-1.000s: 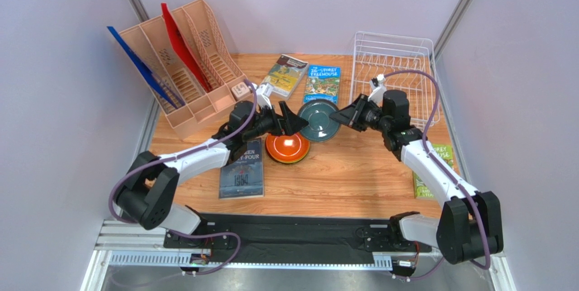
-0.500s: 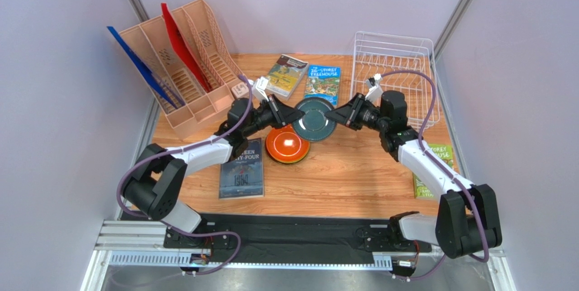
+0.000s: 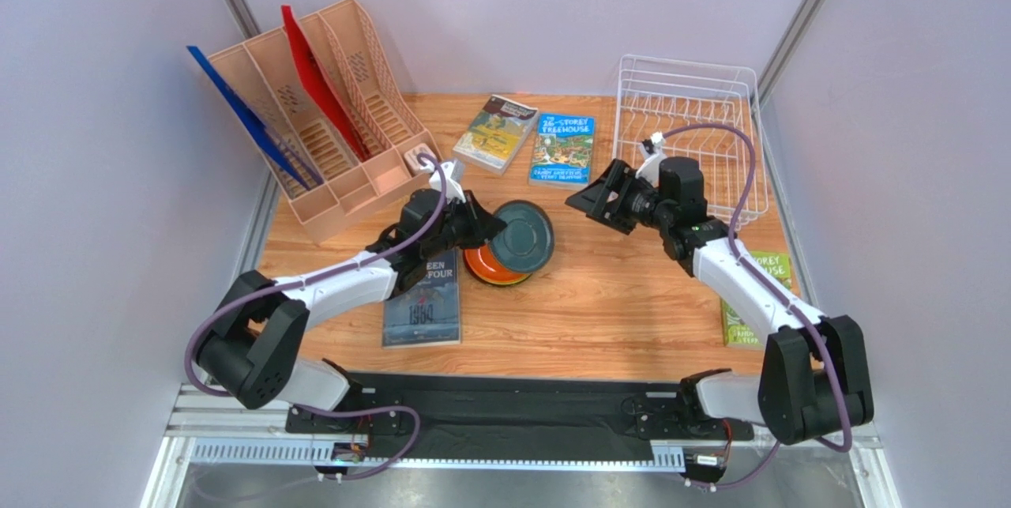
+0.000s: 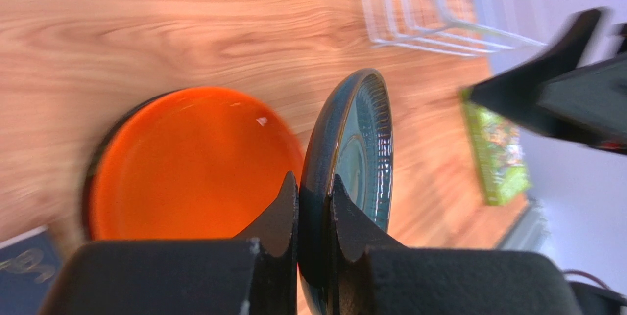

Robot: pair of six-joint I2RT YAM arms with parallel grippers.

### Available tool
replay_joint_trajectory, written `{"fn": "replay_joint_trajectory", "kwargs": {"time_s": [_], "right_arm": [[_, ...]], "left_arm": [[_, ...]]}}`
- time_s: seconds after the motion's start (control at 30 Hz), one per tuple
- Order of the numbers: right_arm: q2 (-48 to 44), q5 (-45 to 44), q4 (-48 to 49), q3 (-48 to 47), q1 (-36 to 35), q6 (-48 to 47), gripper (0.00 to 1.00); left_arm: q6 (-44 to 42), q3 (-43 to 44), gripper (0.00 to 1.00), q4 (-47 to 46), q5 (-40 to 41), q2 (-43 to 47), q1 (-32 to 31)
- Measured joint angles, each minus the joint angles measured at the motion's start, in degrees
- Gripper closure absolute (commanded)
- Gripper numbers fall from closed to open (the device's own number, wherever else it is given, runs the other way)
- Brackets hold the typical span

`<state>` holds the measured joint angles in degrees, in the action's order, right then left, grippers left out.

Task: Unload the plates from the dish rack

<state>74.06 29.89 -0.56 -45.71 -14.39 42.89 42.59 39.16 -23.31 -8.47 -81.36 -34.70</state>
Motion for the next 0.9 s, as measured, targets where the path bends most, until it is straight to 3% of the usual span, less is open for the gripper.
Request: {"fn": "replay_joint_trajectory", "kwargs": {"time_s": [0.23, 0.63, 0.67, 0.7, 0.8, 0.9], "right_arm": [[-4.50, -3.15, -4.94, -0.74, 1.05, -3.78, 0.27], [-5.64, -3.82, -7.41, -0.76, 1.05, -6.40, 0.27], [-5.64, -3.80, -7.41, -0.76, 1.05, -6.54, 0.27], [-5.62, -3.80, -7.43, -0.76, 1.03, -6.60, 0.27], [-5.46, -3.80, -7.45, -0.76, 1.03, -6.84, 0.27], [-5.16, -3.89, -7.45, -0.76, 1.03, -7.06, 0.27]], "left_arm": [[-3.52, -1.03, 1.00, 6.12, 6.36, 0.52, 0.61], [-3.34, -1.07, 0.98, 4.98, 6.51, -3.76, 2.86], [-3.30, -1.07, 0.89, 4.48, 6.34, -4.02, 2.86], [-3.21, -1.07, 0.69, 4.11, 6.16, -4.22, 2.86], [-2.56, -1.07, 0.53, 3.13, 5.60, -4.55, 2.97], [-2.49, -1.27, 0.47, 2.78, 5.22, -4.66, 2.97]]}}
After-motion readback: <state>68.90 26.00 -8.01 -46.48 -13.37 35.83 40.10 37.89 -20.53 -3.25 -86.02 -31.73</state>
